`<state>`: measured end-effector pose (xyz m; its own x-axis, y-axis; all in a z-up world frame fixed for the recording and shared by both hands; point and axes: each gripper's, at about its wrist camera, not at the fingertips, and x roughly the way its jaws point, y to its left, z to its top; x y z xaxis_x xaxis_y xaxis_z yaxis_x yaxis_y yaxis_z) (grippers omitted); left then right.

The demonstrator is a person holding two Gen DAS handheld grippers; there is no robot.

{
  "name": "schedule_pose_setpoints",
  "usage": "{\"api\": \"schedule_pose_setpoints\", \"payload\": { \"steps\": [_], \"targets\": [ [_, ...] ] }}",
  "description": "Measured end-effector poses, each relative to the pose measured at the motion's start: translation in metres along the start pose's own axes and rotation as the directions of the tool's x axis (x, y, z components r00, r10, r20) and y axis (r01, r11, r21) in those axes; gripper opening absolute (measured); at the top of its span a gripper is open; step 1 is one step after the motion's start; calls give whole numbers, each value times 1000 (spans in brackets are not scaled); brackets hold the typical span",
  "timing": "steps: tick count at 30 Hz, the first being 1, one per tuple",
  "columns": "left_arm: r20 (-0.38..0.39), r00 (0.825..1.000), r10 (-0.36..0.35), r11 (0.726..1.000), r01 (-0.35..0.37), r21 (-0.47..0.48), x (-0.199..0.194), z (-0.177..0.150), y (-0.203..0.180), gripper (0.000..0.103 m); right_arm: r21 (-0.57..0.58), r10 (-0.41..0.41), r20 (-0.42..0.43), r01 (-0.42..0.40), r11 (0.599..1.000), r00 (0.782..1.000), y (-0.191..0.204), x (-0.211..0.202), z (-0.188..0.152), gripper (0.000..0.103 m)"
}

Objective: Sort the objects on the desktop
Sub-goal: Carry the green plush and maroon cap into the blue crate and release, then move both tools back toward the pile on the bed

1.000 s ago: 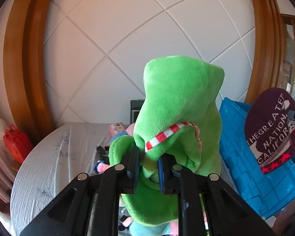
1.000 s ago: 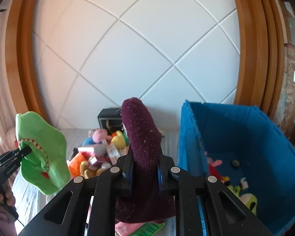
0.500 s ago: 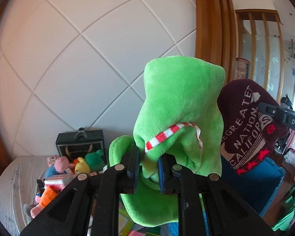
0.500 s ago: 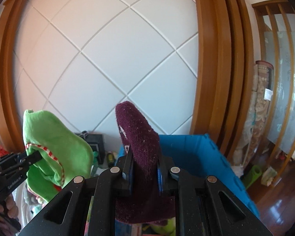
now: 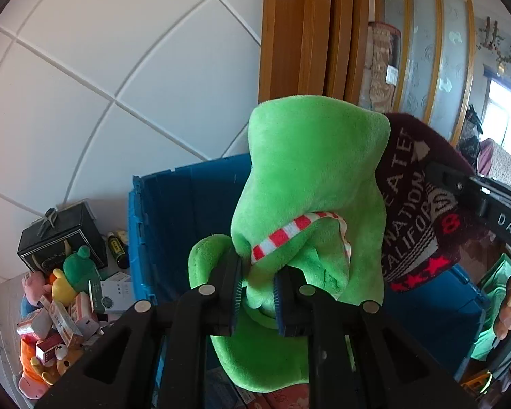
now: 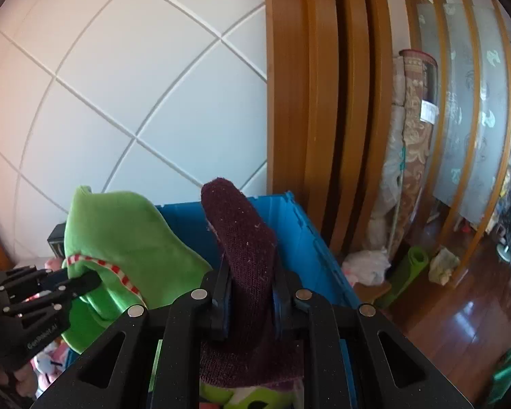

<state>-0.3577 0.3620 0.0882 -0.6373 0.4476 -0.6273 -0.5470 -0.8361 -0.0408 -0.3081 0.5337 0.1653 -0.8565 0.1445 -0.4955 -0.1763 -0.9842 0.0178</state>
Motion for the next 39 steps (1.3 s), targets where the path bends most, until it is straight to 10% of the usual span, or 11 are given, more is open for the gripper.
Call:
{"api": "schedule_pose_setpoints", "payload": {
  "steps": [9, 16, 20, 24, 39],
  "targets": [
    [-178, 982, 57, 997, -47, 57, 84, -21, -13, 50, 13, -70, -47, 71, 997, 996, -14, 76, -6, 17],
    [-241, 968, 69, 997, -75, -14, 102, -33, -11, 51, -57, -180, -121, 174, 983, 976, -13, 120, -31, 24],
    [-232, 970, 70, 998, -68, 17, 103, -35, -16, 52, -58, -156, -155, 149, 987, 975, -15, 126, -39, 81],
    [-227, 972, 60, 998, -57, 18, 101, -32, -15, 52, -119, -175, -148, 158, 980, 973, -4, 128, -43, 102],
    [-254, 959, -124, 991, 104, -88, 98, -26, -6, 52, -112, -148, -171, 130, 985, 974, -8, 135, -42, 103]
  ]
}}
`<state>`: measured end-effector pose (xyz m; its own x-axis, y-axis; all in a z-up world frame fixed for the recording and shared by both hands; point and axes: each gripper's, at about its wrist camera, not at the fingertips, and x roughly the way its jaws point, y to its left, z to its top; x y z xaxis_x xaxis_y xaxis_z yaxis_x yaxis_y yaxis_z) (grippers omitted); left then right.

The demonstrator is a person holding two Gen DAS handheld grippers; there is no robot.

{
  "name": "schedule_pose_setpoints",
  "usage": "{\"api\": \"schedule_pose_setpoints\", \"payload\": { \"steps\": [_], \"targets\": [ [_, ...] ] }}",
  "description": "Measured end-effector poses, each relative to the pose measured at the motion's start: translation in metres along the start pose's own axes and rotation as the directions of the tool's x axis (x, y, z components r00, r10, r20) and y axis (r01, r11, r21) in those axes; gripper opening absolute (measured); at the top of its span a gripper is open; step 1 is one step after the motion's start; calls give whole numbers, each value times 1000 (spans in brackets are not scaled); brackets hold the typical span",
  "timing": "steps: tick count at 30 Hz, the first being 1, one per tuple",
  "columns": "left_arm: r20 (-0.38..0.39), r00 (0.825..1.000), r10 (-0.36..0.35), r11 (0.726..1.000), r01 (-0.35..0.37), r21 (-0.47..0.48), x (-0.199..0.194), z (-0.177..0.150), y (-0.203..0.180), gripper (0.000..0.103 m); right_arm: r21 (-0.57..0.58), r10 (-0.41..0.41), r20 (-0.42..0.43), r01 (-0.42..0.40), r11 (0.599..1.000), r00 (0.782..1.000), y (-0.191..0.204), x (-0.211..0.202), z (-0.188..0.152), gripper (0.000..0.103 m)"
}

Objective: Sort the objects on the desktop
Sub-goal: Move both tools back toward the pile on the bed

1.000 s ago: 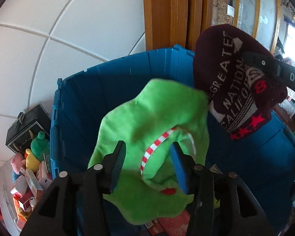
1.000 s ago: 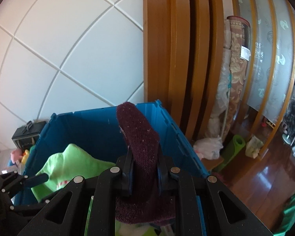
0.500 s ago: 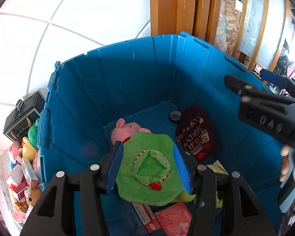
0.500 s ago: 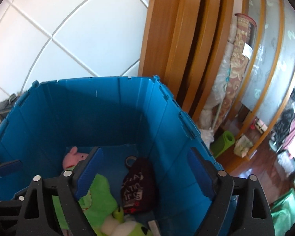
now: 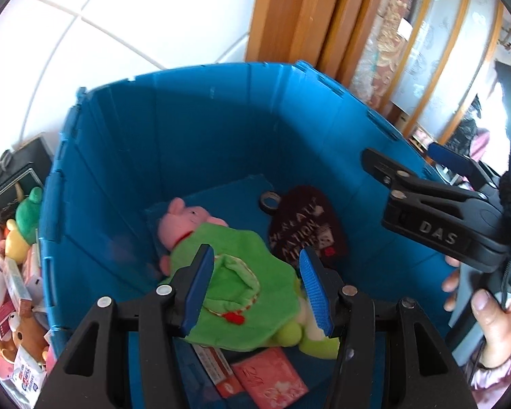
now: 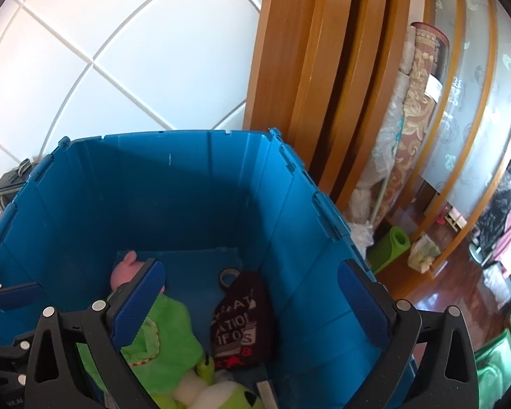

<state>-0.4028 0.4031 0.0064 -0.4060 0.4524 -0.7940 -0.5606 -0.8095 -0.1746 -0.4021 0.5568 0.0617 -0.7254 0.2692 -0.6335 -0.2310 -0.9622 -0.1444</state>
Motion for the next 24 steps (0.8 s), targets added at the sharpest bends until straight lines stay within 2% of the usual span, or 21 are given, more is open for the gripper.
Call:
{"api": "schedule_pose_setpoints", "payload": {
  "steps": [3, 5, 7, 10, 11, 13, 15, 17, 20, 22, 24],
  "targets": [
    [-48, 997, -54, 998, 53, -16, -3, -1, -1, 52, 9, 5, -23, -5, 1000, 1000, -3, 4, 0, 103],
    [-82, 989, -127, 991, 122, -64, -11, -2, -2, 52, 17, 29, -37, -28, 999, 999, -5, 4, 0, 103],
    [-95, 986, -139, 989, 133, -63, -24, -3, -7, 52, 27, 52, -67, -50, 998, 996, -6, 4, -2, 103],
    [-47, 992, -121, 993, 120, -7, -53, -10, -19, 52, 32, 67, -127, -63, 997, 990, -5, -3, -6, 103],
    [-29, 990, -134, 991, 134, -5, -64, -14, -20, 52, 25, 67, -136, -65, 998, 988, -4, -10, -8, 103],
    [3, 983, -182, 983, 182, -7, -83, -23, -18, 52, 11, 68, -125, -67, 998, 990, 0, -28, -13, 103],
    [51, 979, -199, 980, 200, -4, -105, -35, -14, 52, -8, 76, -100, -78, 997, 992, 5, -51, -18, 103],
    [125, 977, -176, 984, 177, -2, -128, -50, -5, 52, -17, 93, -56, -94, 995, 994, 11, -77, -23, 103],
    [231, 968, -98, 993, 109, -35, -158, -72, 14, 55, -17, 138, 14, -138, 990, 990, 24, -115, -32, 103],
    [297, 954, -37, 996, 60, -70, -177, -88, 31, 61, -12, 163, 64, -163, 987, 985, 35, -138, -38, 103],
    [359, 933, 29, 995, 8, -102, -195, -106, 50, 65, -2, 189, 116, -190, 982, 975, 46, -158, -44, 103]
  ]
}}
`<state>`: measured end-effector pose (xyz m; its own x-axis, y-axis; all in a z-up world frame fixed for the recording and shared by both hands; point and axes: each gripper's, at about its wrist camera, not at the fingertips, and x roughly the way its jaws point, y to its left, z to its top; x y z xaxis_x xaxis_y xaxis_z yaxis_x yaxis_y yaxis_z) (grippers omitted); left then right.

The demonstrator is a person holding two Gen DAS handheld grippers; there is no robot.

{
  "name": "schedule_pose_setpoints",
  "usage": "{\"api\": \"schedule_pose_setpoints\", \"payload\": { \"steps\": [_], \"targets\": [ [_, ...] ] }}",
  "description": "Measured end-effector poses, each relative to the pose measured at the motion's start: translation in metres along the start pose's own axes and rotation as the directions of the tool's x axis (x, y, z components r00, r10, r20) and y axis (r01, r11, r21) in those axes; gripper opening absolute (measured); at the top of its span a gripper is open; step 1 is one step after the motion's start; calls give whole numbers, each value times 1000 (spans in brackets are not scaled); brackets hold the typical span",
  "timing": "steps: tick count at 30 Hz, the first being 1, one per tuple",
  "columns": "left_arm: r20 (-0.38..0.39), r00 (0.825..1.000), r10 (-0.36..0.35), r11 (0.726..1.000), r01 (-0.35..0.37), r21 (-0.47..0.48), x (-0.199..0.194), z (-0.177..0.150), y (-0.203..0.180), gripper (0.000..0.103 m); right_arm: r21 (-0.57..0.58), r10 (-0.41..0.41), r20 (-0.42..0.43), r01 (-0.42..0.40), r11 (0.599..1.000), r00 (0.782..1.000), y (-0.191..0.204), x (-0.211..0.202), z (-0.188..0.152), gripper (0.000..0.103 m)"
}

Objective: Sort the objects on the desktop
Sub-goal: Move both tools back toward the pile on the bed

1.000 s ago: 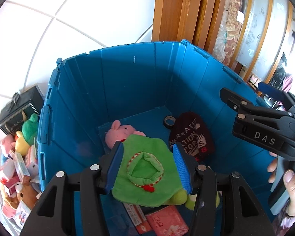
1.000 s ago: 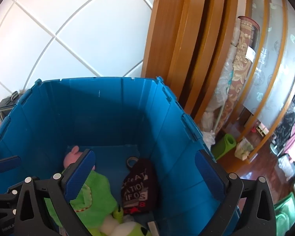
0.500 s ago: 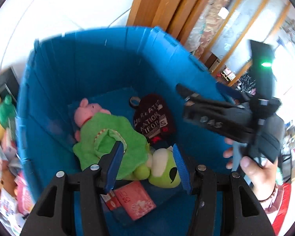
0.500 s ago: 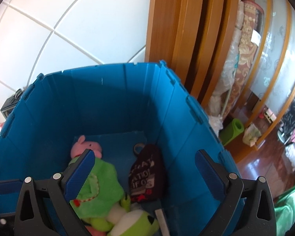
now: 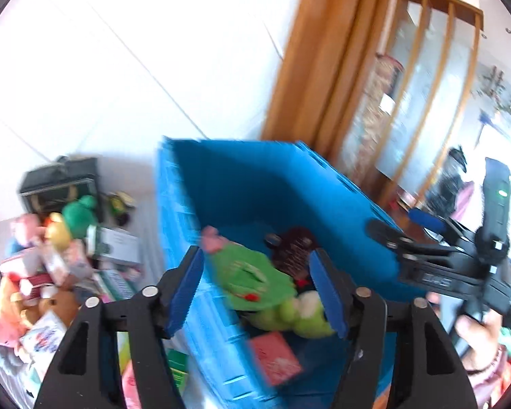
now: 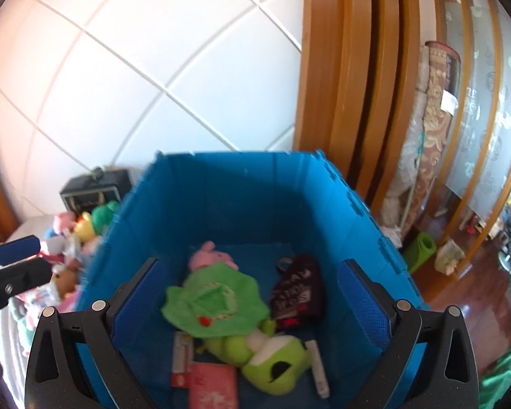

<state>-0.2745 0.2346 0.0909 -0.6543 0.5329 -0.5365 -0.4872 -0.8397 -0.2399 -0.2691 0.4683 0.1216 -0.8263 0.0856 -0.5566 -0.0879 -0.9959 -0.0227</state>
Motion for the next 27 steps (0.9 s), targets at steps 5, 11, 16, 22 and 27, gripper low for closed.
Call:
{"api": "schedule_pose_setpoints", "payload": {
  "steps": [5, 11, 16, 22, 27],
  "targets": [
    [168, 978, 125, 992, -120, -41, -52, -31, 59, 65, 24, 69, 106, -72, 997, 992, 43, -35, -15, 103],
    [178, 921, 345, 938, -339, -66, -82, -72, 133, 65, 9, 106, 184, -110, 994, 977, 110, -63, -40, 103],
    [162, 881, 445, 895, -435, -96, -112, -104, 193, 65, -21, 150, 238, -149, 989, 960, 166, -76, -66, 103],
    [69, 837, 542, 838, -532, -124, -128, -149, 257, 65, -23, 164, 316, -165, 986, 935, 219, -83, -100, 103],
    [-58, 819, 570, 811, -573, -120, -120, -202, 297, 65, -67, 169, 268, -156, 985, 948, 261, -65, -134, 103]
  ]
}}
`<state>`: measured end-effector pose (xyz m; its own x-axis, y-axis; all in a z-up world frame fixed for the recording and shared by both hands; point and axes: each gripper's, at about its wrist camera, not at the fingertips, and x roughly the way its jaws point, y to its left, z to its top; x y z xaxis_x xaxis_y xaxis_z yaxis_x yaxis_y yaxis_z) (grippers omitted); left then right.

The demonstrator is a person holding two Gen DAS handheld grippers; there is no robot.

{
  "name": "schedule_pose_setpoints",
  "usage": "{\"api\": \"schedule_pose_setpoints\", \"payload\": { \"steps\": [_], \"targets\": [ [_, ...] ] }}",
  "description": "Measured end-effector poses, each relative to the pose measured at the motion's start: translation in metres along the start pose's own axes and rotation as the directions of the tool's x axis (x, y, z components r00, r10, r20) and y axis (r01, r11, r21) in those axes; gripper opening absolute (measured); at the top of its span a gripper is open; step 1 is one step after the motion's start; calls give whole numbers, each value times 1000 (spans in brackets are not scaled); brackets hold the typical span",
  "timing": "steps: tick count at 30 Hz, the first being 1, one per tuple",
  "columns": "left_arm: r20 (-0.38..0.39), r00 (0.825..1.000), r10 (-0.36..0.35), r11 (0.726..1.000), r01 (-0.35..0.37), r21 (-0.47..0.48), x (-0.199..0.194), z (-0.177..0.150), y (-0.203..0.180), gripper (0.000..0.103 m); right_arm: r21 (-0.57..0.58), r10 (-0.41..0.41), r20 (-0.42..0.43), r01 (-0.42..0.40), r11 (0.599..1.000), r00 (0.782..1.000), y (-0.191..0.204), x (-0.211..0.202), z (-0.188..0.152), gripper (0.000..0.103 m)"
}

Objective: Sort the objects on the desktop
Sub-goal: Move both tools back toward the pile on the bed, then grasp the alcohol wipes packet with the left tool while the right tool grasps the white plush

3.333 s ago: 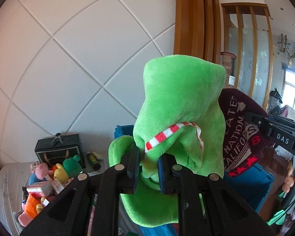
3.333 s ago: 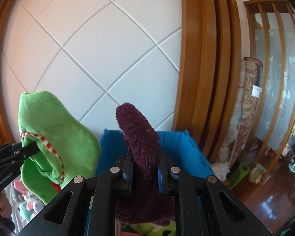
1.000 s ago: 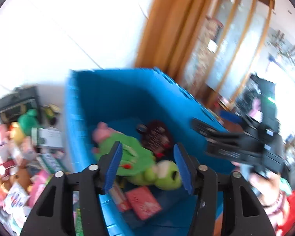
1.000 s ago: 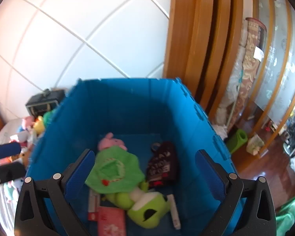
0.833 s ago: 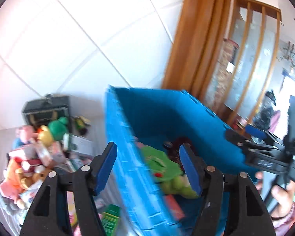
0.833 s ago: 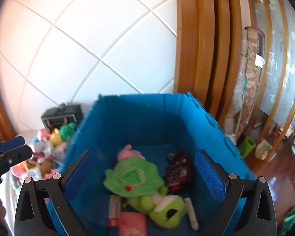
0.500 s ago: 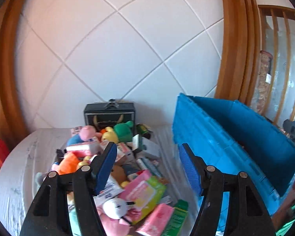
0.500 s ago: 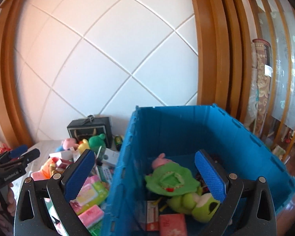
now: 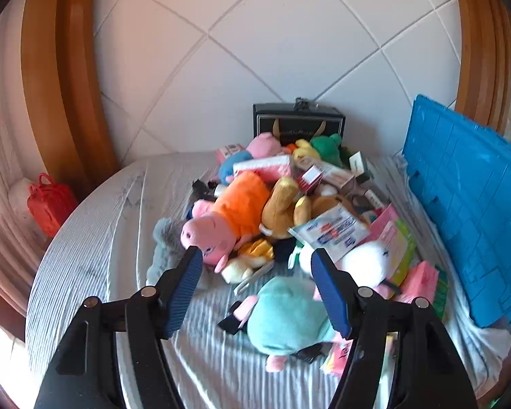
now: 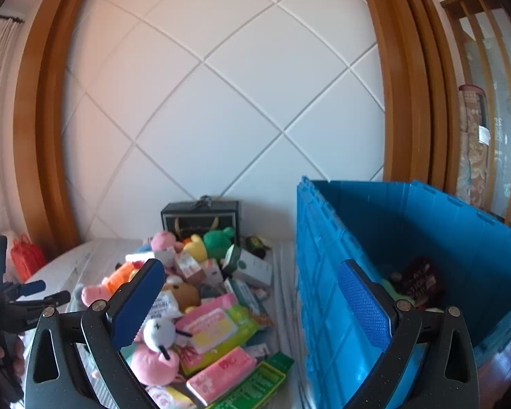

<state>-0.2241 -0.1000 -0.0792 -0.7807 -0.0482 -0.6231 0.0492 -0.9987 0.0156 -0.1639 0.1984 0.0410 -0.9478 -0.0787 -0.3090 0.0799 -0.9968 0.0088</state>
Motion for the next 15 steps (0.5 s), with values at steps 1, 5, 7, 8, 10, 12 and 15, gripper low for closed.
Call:
{"api": "schedule_pose_setpoints", "payload": {
  "steps": [1, 5, 7, 8, 10, 12, 15],
  "targets": [
    [-19, 1000, 8, 1000, -8, 2, 7, -10, 5, 65, -10, 5, -33, -5, 1000, 999, 7, 8, -10, 103],
    [-93, 996, -16, 1000, 15, -15, 27, -41, 22, 65, -59, -5, -163, -5, 998, 987, 23, 31, -58, 103],
    [-131, 991, -33, 999, 29, -33, 36, -51, 26, 65, -64, -15, -237, -1, 998, 971, 23, 43, -79, 103],
    [-148, 988, -37, 999, 32, -37, 41, -55, 26, 65, -62, -14, -273, -3, 998, 962, 23, 49, -89, 103],
    [-176, 984, -34, 999, 28, -39, 49, -61, 27, 65, -57, -9, -332, -10, 998, 943, 21, 59, -105, 103],
    [-192, 981, -43, 999, 36, -37, 56, -61, 25, 65, -66, -15, -371, -10, 998, 928, 19, 67, -115, 103],
    [-192, 980, -52, 998, 48, -28, 61, -58, 21, 65, -75, -23, -394, -6, 997, 919, 18, 75, -118, 103]
  ]
}}
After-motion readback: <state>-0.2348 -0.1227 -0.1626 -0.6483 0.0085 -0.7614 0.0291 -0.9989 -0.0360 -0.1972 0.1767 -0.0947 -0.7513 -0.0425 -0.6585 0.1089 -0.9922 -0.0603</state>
